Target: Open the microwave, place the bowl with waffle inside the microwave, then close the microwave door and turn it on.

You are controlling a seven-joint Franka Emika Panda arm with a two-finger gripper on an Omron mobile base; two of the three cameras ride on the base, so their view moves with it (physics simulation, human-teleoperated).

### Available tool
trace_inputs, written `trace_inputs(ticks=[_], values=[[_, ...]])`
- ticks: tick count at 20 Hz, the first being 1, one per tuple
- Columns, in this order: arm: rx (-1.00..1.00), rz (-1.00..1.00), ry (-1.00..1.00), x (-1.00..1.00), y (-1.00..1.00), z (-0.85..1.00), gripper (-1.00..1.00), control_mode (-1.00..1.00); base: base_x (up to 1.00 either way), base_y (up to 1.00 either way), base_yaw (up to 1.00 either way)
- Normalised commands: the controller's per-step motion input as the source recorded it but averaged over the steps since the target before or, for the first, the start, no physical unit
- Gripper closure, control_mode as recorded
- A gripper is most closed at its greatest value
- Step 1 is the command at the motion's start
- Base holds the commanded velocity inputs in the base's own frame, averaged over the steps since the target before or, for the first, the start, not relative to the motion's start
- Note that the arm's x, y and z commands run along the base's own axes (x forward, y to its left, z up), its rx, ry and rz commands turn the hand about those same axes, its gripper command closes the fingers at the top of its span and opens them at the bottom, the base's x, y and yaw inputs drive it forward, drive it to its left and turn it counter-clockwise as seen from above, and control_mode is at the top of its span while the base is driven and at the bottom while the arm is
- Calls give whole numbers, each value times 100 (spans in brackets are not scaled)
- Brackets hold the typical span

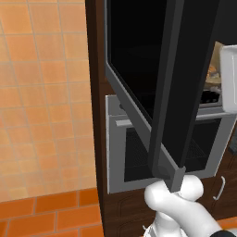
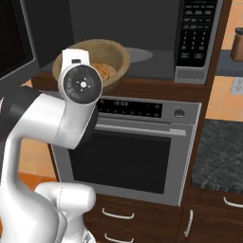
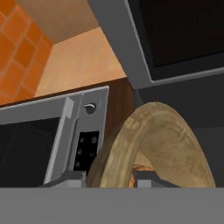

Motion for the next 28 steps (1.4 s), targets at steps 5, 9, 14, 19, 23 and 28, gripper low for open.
trace_inputs(ticks=[5,9,14,19,23,28], values=[[11,0,0,34,8,39,100,-100,0,0,0],[6,0,2,46,15,16,100,-100,0,0,0],[0,0,7,68,16,0,100,-100,0,0,0],[0,0,0,66,2,0,100,-100,0,0,0],[0,0,0,56,0,1,100,-100,0,0,0],[0,0,0,48,0,28,100,-100,0,0,0]])
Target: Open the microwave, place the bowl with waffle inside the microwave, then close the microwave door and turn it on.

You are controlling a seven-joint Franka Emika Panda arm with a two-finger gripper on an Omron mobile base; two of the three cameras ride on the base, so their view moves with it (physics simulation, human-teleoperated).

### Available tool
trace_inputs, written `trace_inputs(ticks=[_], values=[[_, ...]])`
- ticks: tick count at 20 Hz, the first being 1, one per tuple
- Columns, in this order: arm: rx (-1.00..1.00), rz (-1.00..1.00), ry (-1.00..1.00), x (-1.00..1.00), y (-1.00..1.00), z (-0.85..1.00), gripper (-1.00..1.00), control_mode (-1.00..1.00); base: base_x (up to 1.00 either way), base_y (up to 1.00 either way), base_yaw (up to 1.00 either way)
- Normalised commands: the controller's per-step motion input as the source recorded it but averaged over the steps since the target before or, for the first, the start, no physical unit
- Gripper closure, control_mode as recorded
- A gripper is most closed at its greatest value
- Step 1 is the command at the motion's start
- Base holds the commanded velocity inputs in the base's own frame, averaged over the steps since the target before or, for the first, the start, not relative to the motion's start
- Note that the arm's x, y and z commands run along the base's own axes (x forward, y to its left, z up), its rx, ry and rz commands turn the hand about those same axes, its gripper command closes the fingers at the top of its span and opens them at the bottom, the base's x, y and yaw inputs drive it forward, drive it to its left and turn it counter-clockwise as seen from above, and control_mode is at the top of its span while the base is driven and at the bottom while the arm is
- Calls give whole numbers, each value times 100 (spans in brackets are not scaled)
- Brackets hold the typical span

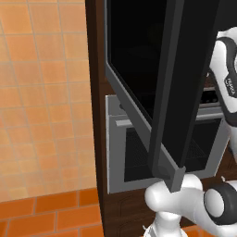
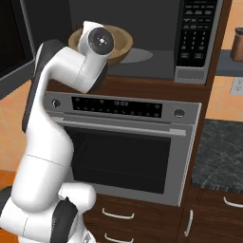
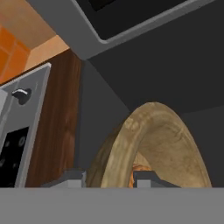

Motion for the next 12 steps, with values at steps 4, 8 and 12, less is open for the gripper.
trace_inputs(ticks=[4,8,12], values=[[0,0,1,53,0,27,100,-100,0,0,0],[0,0,9,57,0,2,100,-100,0,0,0],[-2,0,10,49,0,-2,100,-100,0,0,0]])
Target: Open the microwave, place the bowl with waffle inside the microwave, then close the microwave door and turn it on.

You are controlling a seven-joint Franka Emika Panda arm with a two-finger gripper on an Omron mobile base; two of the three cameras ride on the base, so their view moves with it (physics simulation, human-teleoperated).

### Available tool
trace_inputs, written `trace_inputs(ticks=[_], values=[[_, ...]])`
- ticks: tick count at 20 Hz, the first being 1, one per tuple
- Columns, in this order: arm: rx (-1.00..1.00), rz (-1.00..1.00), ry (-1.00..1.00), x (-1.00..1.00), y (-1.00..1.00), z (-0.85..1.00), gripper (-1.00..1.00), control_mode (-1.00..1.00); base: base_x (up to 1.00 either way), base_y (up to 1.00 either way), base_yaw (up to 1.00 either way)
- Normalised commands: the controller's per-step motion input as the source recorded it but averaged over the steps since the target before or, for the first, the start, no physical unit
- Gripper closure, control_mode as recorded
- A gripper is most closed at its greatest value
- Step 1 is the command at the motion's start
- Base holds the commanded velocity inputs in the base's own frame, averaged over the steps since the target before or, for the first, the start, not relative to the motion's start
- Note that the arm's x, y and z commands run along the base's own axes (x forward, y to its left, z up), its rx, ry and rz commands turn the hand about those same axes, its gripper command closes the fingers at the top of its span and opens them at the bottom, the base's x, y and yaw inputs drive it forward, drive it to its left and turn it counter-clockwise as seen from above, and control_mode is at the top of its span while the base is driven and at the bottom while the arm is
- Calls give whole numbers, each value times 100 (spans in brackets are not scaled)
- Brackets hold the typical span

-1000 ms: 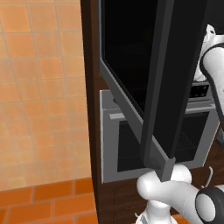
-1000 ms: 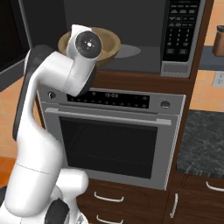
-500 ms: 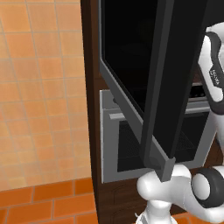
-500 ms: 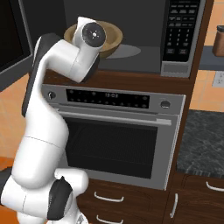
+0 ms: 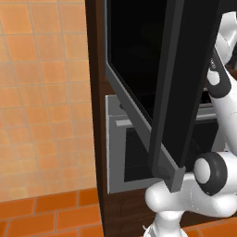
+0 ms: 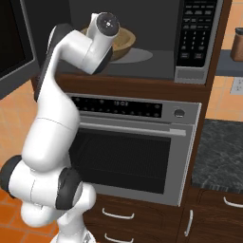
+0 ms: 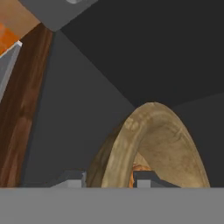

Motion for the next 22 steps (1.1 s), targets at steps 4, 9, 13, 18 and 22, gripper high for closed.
trace_inputs(ticks=[4,9,13,18,22], values=[[-7,0,7,46,0,-14,100,-100,0,0,0],[-6,0,7,58,-4,-19,100,-100,0,0,0],[-2,0,2,61,-1,-11,100,-100,0,0,0],[0,0,0,60,0,-11,100,-100,0,0,0],[0,0,0,19,-5,-1,-100,-100,0,0,0]])
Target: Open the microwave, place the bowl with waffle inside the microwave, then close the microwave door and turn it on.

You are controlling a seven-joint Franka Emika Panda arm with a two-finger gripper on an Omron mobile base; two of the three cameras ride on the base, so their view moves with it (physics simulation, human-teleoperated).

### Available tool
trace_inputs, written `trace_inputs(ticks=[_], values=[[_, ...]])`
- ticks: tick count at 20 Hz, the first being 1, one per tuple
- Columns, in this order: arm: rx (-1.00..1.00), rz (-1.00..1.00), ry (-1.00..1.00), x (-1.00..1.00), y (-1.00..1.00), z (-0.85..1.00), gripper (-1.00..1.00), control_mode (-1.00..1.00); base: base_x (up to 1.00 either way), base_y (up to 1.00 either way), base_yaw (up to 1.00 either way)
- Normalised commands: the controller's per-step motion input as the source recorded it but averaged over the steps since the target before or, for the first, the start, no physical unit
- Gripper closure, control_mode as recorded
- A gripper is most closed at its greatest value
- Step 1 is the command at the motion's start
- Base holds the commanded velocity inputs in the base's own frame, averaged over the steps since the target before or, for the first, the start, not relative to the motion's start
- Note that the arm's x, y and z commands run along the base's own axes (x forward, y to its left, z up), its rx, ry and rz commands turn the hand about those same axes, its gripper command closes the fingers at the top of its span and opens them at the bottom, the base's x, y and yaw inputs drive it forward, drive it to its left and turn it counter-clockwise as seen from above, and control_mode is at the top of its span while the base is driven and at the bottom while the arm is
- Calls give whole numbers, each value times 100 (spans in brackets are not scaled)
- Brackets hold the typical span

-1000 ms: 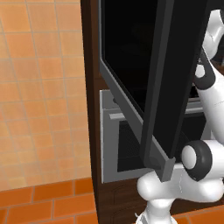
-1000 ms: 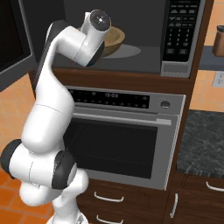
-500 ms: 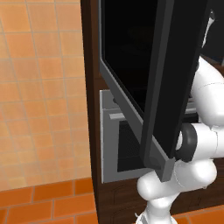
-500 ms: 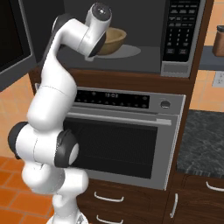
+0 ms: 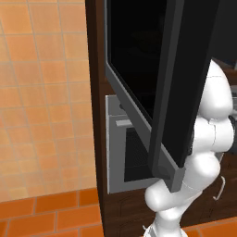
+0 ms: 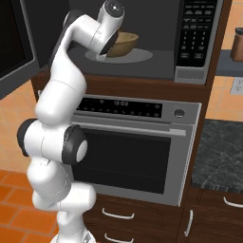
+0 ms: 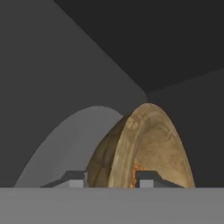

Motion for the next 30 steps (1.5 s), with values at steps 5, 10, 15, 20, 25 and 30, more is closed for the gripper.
trace_inputs(ticks=[5,10,15,20,25,30], values=[[0,0,-10,-18,-1,0,-100,-100,0,0,0],[-6,0,-25,-71,0,-16,-100,-100,0,0,0],[-8,0,-24,-89,0,-30,-100,-100,0,0,0],[0,0,-9,-100,0,0,-100,-100,0,0,0],[-4,-11,0,-100,0,1,-100,-100,0,0,0],[-5,-34,0,-98,0,10,-100,-100,0,0,0]])
